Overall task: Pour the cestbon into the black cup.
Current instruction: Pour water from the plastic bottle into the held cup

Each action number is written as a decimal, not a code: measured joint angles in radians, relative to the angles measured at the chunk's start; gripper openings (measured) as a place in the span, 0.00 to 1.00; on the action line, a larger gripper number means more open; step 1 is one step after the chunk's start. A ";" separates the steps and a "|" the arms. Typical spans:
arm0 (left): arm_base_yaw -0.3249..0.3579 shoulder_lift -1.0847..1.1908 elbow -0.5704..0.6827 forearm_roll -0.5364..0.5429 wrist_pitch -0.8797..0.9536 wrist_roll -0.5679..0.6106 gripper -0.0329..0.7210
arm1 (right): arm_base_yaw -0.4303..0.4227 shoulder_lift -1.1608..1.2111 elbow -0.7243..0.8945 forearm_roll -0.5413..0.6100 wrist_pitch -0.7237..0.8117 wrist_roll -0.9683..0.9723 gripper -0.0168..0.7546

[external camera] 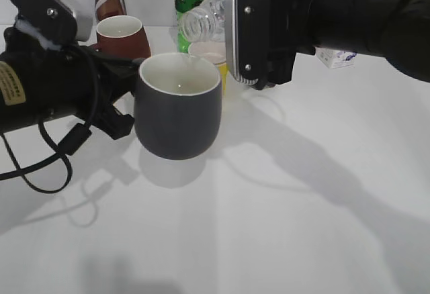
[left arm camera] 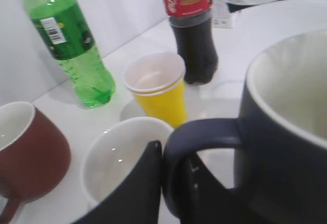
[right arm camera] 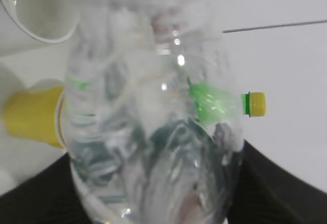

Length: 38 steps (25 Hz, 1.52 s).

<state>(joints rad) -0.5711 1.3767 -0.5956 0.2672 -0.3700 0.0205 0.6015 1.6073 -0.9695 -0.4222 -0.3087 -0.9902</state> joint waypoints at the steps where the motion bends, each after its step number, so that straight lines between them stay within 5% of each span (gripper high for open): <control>1: -0.004 0.000 0.000 0.000 0.000 0.000 0.11 | 0.000 0.000 0.000 0.000 0.000 -0.015 0.61; 10: -0.019 0.000 0.000 0.000 0.004 0.000 0.11 | 0.000 0.000 0.000 0.008 -0.054 -0.195 0.61; 17: -0.019 0.001 0.000 0.000 0.005 0.000 0.11 | 0.000 0.000 -0.001 0.125 -0.095 -0.345 0.61; 38: -0.019 0.001 0.000 0.001 0.010 0.001 0.11 | 0.000 0.000 -0.002 0.188 -0.138 -0.403 0.61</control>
<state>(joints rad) -0.5898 1.3776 -0.5956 0.2681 -0.3603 0.0214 0.6015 1.6073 -0.9719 -0.2345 -0.4471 -1.3927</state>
